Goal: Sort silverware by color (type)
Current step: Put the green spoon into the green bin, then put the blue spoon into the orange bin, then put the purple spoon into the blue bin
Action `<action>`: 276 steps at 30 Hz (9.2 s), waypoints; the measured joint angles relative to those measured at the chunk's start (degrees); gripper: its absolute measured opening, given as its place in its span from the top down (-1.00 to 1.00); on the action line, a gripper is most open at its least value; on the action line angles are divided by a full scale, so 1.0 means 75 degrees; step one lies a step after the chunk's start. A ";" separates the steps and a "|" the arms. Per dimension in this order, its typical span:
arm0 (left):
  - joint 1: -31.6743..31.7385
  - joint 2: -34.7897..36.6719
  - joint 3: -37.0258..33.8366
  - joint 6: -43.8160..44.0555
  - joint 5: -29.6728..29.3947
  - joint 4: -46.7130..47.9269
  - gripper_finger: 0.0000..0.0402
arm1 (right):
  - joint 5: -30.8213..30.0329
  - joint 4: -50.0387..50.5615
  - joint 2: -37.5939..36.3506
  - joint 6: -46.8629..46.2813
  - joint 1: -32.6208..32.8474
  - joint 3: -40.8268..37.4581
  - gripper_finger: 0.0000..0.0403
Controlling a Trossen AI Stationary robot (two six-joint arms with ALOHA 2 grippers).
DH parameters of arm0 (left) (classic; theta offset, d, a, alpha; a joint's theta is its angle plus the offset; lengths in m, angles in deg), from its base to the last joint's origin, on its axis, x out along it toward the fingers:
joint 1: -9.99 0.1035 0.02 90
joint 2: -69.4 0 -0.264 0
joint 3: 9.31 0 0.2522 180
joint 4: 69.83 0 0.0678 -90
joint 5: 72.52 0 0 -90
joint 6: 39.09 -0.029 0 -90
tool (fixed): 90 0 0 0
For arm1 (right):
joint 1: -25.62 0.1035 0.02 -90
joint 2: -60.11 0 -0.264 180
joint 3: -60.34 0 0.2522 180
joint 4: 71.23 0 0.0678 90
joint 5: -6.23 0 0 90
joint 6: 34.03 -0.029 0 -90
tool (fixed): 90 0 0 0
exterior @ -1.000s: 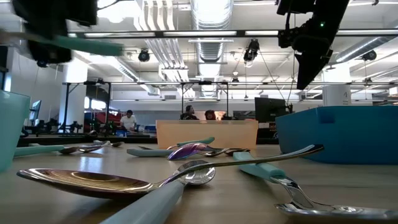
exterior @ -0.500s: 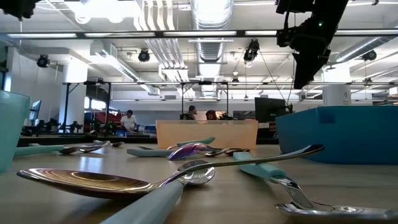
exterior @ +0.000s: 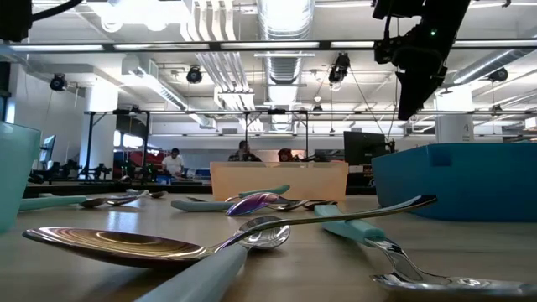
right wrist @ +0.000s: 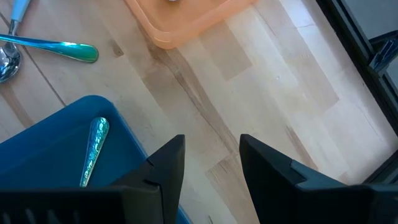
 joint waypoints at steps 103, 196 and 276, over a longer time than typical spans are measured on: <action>1.0946 -0.4198 0.1754 -1.5011 -0.3760 0.1424 0.49 | -0.0023 -0.0271 -0.0002 0.0006 0.0000 0.0000 0.28; 0.9705 -0.2560 0.3449 -1.0484 -0.2349 0.0578 0.90 | -0.0023 -0.0437 -0.0002 0.0006 0.0000 0.0000 0.28; 0.4264 -0.0115 -0.1900 -0.4675 -0.3367 0.1523 0.50 | -0.0023 -0.0671 -0.0002 0.0005 -0.0003 0.0003 0.28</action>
